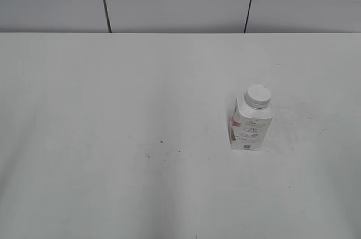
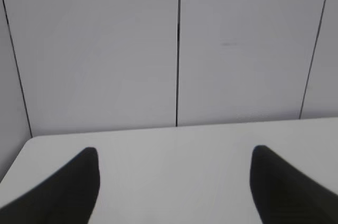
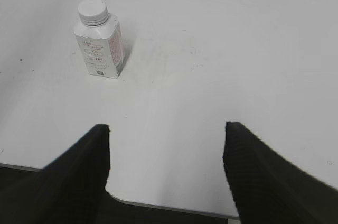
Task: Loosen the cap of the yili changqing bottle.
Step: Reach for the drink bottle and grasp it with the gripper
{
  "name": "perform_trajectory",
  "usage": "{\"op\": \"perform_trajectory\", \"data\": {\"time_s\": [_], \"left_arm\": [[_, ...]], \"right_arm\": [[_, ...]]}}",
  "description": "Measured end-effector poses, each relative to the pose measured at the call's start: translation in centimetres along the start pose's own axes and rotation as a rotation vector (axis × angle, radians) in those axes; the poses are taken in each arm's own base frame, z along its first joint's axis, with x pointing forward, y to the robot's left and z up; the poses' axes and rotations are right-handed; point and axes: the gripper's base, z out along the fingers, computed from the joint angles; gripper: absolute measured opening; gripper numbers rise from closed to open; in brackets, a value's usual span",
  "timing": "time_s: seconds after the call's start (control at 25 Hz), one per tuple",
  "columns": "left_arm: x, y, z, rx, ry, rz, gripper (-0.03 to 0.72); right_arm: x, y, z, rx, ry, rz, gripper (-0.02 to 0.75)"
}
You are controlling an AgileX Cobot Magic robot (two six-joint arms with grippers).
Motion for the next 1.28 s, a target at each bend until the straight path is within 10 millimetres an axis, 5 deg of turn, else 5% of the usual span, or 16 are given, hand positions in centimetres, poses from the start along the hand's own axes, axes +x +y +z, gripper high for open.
{"op": "perform_trajectory", "data": {"time_s": [0.28, 1.28], "left_arm": [[2.4, -0.3, 3.7, 0.014, -0.152, 0.014, 0.515], [7.2, -1.1, 15.9, 0.064, -0.112, -0.006, 0.491]], "right_arm": [[0.0, 0.0, 0.0, 0.000, 0.000, 0.000, 0.532], [0.0, 0.0, 0.0, -0.001, 0.000, 0.000, 0.532]]}}
